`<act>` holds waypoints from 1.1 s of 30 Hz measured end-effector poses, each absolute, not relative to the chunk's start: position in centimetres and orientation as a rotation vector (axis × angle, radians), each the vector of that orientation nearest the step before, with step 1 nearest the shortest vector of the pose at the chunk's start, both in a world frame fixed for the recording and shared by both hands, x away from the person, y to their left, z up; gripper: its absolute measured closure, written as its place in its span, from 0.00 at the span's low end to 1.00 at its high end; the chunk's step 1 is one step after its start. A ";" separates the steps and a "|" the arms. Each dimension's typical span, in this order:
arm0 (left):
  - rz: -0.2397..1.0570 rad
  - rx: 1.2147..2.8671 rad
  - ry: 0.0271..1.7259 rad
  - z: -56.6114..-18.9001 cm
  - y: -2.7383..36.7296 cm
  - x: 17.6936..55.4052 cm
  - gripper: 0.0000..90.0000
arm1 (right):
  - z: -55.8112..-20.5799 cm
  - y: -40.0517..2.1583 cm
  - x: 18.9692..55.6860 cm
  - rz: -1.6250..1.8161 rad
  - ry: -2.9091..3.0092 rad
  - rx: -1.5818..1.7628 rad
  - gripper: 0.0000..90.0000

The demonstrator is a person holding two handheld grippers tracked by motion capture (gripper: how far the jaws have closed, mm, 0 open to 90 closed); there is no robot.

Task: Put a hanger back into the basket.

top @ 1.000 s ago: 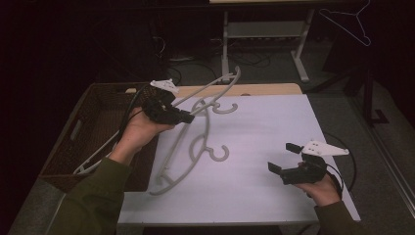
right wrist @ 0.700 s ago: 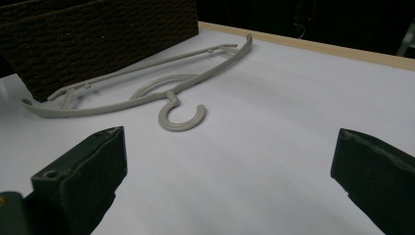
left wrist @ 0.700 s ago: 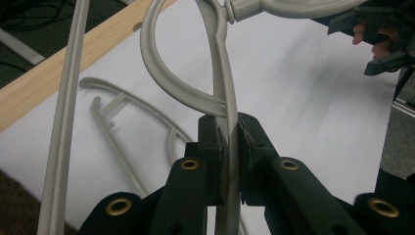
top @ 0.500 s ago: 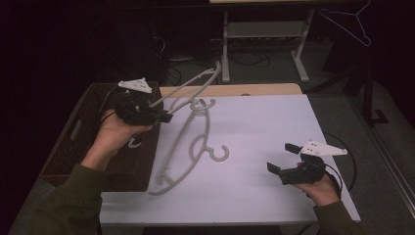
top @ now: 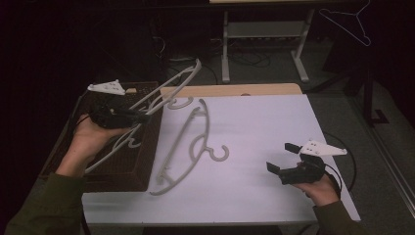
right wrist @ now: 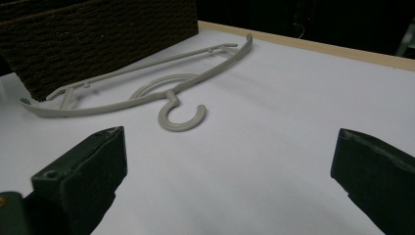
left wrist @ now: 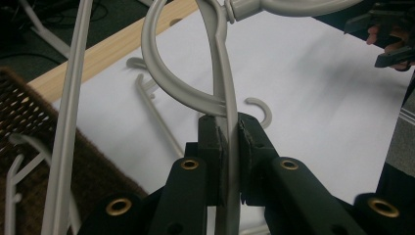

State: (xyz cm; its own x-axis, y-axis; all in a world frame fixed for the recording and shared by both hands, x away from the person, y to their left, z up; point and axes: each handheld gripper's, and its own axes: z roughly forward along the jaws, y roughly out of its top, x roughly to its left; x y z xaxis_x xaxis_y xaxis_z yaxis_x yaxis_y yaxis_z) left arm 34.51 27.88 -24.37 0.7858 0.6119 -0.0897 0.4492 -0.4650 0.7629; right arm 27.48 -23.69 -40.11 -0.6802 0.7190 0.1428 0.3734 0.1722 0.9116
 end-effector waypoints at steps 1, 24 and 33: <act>0.250 2.133 0.793 -24.4 28.2 34.4 0.91 | -40.1 -23.7 27.5 1.510 2.133 1.043 0.00; 0.313 2.107 0.965 -25.6 36.8 32.5 0.91 | -40.3 -23.4 27.6 1.500 2.143 1.042 0.00; 0.306 2.128 1.035 -27.3 38.9 32.6 0.91 | -40.3 -23.4 27.7 1.496 2.145 1.049 0.00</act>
State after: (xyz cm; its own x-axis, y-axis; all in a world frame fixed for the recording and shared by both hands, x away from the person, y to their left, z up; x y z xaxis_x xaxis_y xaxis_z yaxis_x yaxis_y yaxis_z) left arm 32.58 38.92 -27.26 0.6462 0.7566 -0.1001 0.5809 -0.4026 0.7075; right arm 27.66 -23.40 -40.31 -0.6781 0.7210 0.1428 0.3829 0.1807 0.9059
